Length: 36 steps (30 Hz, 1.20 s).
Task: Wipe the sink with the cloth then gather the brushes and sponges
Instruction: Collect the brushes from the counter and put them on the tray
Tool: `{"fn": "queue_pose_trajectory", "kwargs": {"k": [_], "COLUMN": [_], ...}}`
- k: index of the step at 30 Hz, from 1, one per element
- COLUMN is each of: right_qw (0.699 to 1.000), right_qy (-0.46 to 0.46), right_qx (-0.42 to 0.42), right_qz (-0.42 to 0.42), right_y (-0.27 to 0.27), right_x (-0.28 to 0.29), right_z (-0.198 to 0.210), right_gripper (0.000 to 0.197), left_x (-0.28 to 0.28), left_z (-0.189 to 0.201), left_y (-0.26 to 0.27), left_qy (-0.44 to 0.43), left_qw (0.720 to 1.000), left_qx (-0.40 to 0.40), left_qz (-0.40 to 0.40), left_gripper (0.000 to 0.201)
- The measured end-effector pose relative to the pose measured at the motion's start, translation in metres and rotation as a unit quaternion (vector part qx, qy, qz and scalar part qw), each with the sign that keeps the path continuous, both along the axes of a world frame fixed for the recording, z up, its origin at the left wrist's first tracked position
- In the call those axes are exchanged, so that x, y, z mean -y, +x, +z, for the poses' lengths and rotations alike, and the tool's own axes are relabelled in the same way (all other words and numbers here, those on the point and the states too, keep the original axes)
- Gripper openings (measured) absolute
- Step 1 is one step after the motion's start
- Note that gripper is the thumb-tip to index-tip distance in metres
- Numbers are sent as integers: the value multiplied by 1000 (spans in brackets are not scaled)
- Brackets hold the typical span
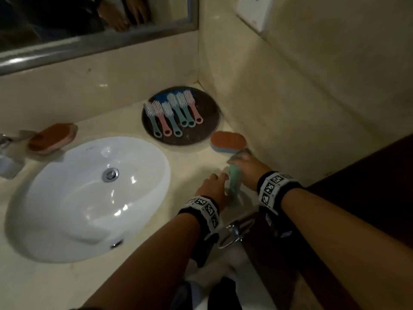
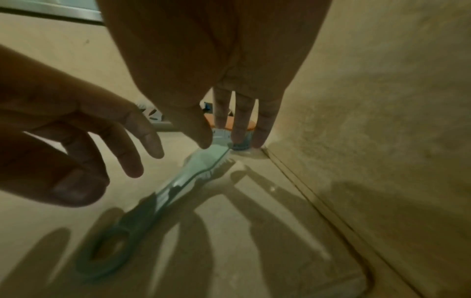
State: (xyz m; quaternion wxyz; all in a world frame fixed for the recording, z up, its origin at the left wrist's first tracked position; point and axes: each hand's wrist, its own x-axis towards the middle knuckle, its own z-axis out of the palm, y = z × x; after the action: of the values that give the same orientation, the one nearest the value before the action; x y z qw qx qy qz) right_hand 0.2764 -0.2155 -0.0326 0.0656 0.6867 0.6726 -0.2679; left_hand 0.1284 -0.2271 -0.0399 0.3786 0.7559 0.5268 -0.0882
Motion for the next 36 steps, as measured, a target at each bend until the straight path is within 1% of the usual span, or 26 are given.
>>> {"fn": "queue_pose_trajectory", "kwargs": {"k": [3, 5, 8, 11, 13, 15, 19, 23, 27, 30, 33, 36], "right_qw": [999, 998, 998, 999, 999, 998, 997, 997, 996, 997, 998, 996], "right_qy": [-2, -9, -17, -14, -22, -30, -26, -40, -54, -22, -4, 27], "right_qx": [-1, -3, -10, -22, -23, -14, -1, -13, -8, -1, -21, -61], "right_qz": [33, 59, 52, 43, 41, 47, 67, 64, 65, 72, 66, 55], "right_y": [14, 18, 22, 24, 25, 27, 28, 26, 26, 22, 17, 9], "right_x": [-2, -6, -7, -7, -7, -6, -2, -3, -3, -5, -11, -20], "right_z": [-15, -21, -24, -21, -22, -27, -32, -28, -13, 7, 36, 66], "right_gripper": [53, 54, 52, 42, 41, 43, 37, 36, 42, 40, 42, 34], "left_x": [8, 10, 15, 17, 15, 13, 10, 10, 11, 6, 0, -4], "left_z": [-10, -16, -24, -27, -26, -26, -27, -24, -5, 17, 42, 63], "left_y": [22, 31, 41, 42, 38, 29, 8, -4, -10, -13, -17, -25], "left_qy": [-4, -6, -9, 7, 25, 44, 76, 105, 135, 151, 155, 161], "left_qw": [999, 996, 992, 990, 990, 991, 989, 987, 985, 983, 982, 978], "left_qx": [-7, 1, 11, 25, 16, -8, -53, -47, -30, -52, -86, -84], "left_qz": [51, 87, 124, 140, 140, 128, 119, 109, 100, 87, 71, 101], "left_gripper": [61, 57, 46, 32, 26, 23, 27, 25, 22, 20, 18, 21]}}
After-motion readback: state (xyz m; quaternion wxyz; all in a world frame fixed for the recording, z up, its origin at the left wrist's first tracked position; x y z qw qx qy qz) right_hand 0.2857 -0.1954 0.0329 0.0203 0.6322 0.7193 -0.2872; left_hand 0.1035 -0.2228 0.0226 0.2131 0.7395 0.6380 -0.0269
